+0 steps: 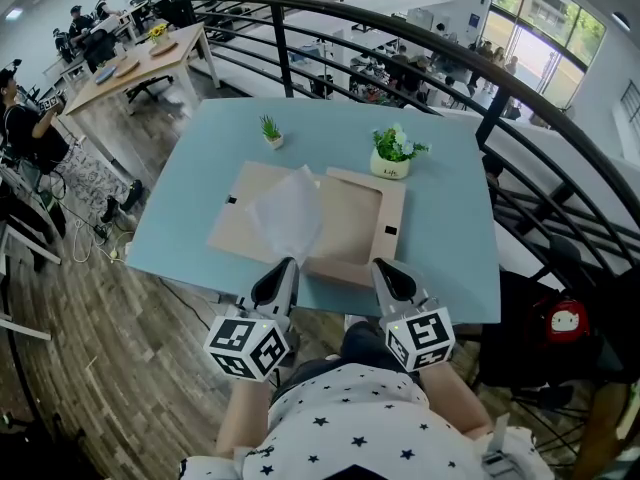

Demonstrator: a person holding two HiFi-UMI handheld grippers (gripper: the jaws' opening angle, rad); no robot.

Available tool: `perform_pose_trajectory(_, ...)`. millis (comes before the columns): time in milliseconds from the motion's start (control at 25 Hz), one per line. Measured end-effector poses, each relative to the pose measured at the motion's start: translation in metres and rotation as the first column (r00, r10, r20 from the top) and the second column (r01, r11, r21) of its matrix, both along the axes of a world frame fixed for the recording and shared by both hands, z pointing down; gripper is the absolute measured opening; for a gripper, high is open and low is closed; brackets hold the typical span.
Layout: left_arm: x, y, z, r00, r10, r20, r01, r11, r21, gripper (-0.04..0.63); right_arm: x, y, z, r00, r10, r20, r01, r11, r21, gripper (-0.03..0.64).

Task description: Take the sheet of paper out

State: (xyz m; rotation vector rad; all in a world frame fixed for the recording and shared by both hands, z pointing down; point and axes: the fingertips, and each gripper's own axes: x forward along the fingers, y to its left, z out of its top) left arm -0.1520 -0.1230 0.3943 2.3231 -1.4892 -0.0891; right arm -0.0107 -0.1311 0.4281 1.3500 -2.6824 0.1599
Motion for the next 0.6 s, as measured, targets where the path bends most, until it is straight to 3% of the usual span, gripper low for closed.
perform_pose_trajectory(600,-0.0009,-0.0046,0.0029,1.000,0.007,-0.004,-0.007,1.000,-0.005,0.002,0.0001,-0.0033,0.0027,1.000,0.002,-0.001,-0.002,1.000,-0.001,0.005)
